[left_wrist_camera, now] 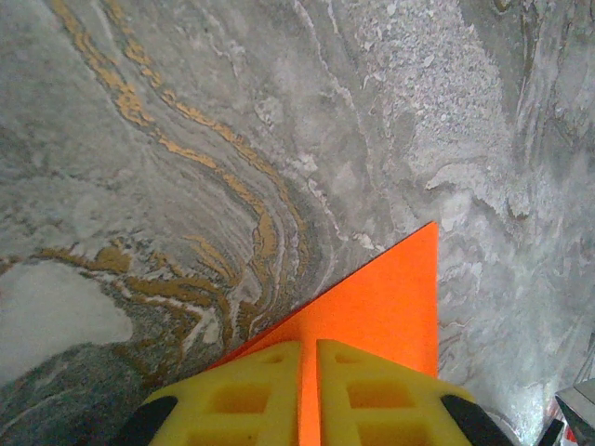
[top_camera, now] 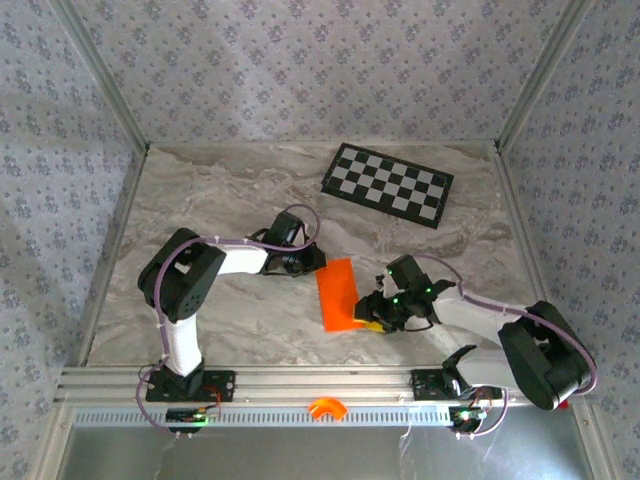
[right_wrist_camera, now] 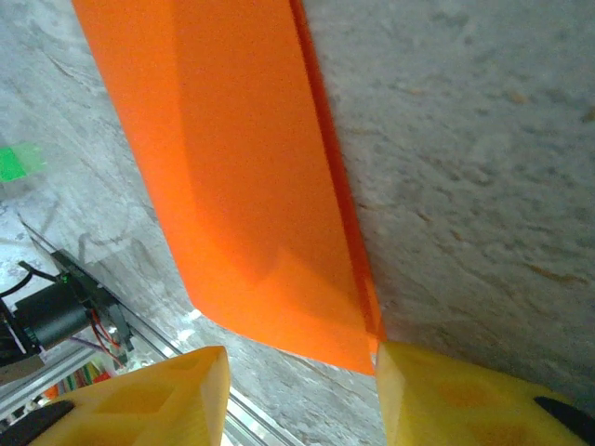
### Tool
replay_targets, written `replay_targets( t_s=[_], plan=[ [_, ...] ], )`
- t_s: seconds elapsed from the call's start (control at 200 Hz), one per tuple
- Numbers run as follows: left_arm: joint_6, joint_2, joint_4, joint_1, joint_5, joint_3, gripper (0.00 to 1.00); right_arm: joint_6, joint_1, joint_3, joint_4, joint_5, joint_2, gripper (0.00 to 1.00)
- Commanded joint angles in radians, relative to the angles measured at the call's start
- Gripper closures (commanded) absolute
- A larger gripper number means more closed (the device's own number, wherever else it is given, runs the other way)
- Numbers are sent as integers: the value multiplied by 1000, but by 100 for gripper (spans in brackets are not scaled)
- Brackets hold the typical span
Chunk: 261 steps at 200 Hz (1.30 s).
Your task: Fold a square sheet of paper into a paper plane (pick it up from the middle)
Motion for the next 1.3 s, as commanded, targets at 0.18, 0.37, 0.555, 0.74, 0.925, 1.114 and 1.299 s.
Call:
replay_targets(
  t_s=[0.18,0.37,0.555,0.74,0.925,1.114,1.299],
  plan=[
    [23,35,-53,0,-1,-13,86,46,-18,0,80,-47,-23,57],
    [20,46,-45,1,14,0,86,55,-59,16,170,-122,28,57],
    [16,47,-44,-1,18,4,86,22,-98,44,208,-183,98,60],
    [16,47,-44,-1,23,6,86,-7,-133,51,215,-210,136,67],
    [10,52,-31,-1,36,7,86,-38,-144,56,205,-224,159,72],
    [14,52,-37,-1,35,7,85,-55,-152,62,212,-241,176,74],
    [14,52,-39,-3,39,6,85,-63,-157,68,236,-262,206,76]
  ],
)
